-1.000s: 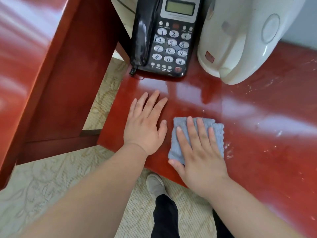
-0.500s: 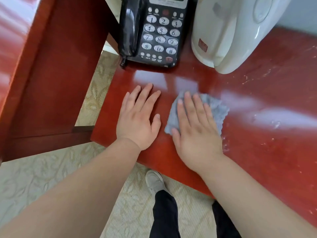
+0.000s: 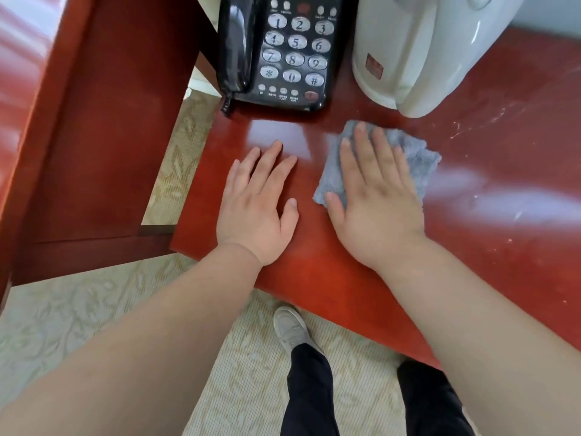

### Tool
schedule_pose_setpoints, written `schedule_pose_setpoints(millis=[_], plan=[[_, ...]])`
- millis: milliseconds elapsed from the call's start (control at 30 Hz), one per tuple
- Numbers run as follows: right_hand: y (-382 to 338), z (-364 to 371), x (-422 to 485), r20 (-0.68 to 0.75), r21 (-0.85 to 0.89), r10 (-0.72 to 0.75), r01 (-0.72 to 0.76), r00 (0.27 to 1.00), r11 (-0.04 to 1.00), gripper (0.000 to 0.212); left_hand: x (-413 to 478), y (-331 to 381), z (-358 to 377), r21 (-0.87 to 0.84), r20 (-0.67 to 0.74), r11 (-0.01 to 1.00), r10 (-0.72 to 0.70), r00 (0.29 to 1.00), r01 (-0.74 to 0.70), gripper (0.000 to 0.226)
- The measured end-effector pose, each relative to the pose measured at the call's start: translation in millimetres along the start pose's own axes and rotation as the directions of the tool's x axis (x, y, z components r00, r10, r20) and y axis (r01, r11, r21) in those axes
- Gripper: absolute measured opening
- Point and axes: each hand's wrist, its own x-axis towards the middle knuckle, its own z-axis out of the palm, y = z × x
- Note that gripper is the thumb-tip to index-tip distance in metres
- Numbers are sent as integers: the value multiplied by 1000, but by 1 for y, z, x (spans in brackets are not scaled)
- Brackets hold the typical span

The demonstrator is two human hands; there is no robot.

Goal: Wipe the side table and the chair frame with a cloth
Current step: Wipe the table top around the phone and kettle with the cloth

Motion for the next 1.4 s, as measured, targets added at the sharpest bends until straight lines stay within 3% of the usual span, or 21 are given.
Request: schedule_pose_setpoints(millis=[200, 300, 533, 867, 1033, 1167, 1233, 1300, 1400], plan=[[-23, 12, -150, 137, -28, -208, 214, 968, 977, 74, 0, 0, 2, 6, -8, 1000, 3, 1000, -3, 61], [-20, 8, -126, 130, -37, -178, 184, 976, 982, 73, 0, 0, 1, 7, -9, 1000, 3, 1000, -3, 62], [13, -3, 22, 26, -37, 36, -35, 999, 999, 78, 0, 0, 2, 15, -12, 1000, -1, 1000, 1, 61], [-21, 16, -188, 194, -56, -156, 170, 969, 984, 69, 0, 0, 1, 13, -2, 1000, -10, 1000, 10, 60], [6, 11, -158, 206, -74, -207, 227, 956, 971, 70, -2, 11, -7, 76, 54, 997, -31, 998, 27, 63], [48, -12, -94, 182, -99, -82, 102, 980, 990, 70, -1, 35, -12, 113, 68, 989, -104, 992, 96, 60], [54, -19, -78, 206, -82, -12, 29, 979, 996, 70, 0, 56, -12, 40, 44, 997, -61, 997, 59, 58], [48, -17, -92, 196, -46, 3, 7, 981, 999, 69, 2, 82, -5, -17, 61, 998, 65, 996, -64, 58], [32, -5, -164, 181, -42, -71, 80, 981, 996, 70, 5, 115, 10, -49, 80, 983, 183, 980, -179, 58]])
